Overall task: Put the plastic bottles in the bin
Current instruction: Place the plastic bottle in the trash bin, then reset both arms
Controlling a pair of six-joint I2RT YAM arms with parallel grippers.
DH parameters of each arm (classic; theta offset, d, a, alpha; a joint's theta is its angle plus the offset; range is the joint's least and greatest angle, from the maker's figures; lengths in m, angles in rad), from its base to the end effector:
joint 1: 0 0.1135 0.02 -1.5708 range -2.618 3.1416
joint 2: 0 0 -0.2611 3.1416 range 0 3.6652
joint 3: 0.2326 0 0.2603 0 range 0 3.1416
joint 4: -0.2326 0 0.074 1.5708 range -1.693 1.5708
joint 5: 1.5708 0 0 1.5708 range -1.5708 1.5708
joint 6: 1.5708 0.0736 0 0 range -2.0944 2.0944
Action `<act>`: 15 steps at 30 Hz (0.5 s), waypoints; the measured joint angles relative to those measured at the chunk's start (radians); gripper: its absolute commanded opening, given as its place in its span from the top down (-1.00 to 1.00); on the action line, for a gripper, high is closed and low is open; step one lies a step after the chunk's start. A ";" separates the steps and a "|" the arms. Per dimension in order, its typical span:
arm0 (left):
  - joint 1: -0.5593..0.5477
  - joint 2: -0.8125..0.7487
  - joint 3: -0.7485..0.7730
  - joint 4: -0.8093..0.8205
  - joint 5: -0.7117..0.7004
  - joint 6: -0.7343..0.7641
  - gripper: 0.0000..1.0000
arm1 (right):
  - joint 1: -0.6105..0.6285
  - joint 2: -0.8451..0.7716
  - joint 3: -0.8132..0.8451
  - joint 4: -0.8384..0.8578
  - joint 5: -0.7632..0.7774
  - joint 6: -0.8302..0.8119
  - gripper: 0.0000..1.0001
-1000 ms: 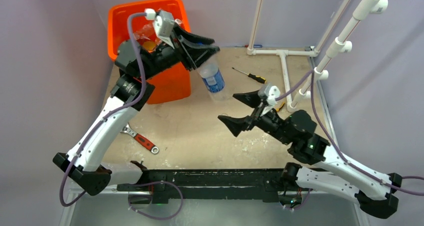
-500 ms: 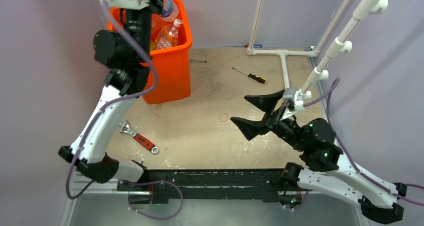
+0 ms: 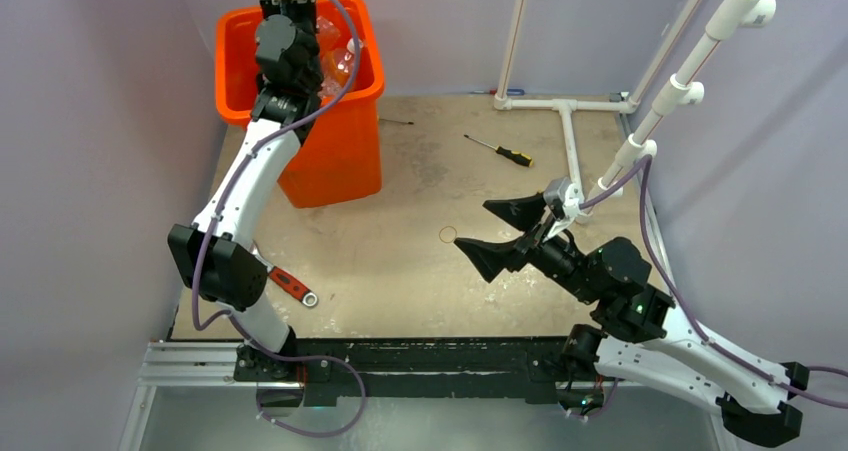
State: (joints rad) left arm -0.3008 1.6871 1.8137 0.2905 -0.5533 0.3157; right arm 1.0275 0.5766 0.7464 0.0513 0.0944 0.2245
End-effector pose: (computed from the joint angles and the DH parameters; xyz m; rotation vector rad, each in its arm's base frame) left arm 0.4115 -0.0872 0.5197 -0.1262 1.2190 0.3318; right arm 0.1012 0.1542 0.3901 -0.4772 1.3381 0.9841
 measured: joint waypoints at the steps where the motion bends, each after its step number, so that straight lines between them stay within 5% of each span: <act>1: 0.000 0.000 -0.002 -0.001 -0.004 -0.007 0.34 | 0.000 -0.003 -0.005 -0.001 0.004 0.000 -0.98; 3: -0.002 0.000 -0.002 -0.005 -0.005 -0.021 -0.58 | 0.000 -0.007 -0.013 -0.002 0.018 0.002 -0.98; 4: -0.002 0.000 -0.002 -0.013 -0.005 -0.025 -0.79 | 0.000 -0.008 -0.018 -0.005 0.023 0.003 -0.98; 15: -0.001 -0.045 0.065 -0.276 0.020 -0.240 -0.99 | 0.000 -0.036 -0.024 -0.027 0.125 0.027 -0.98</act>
State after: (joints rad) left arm -0.3019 1.6421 1.8790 0.0147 -0.5335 0.0753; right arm 1.0275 0.5404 0.7223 0.0246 0.2192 0.2512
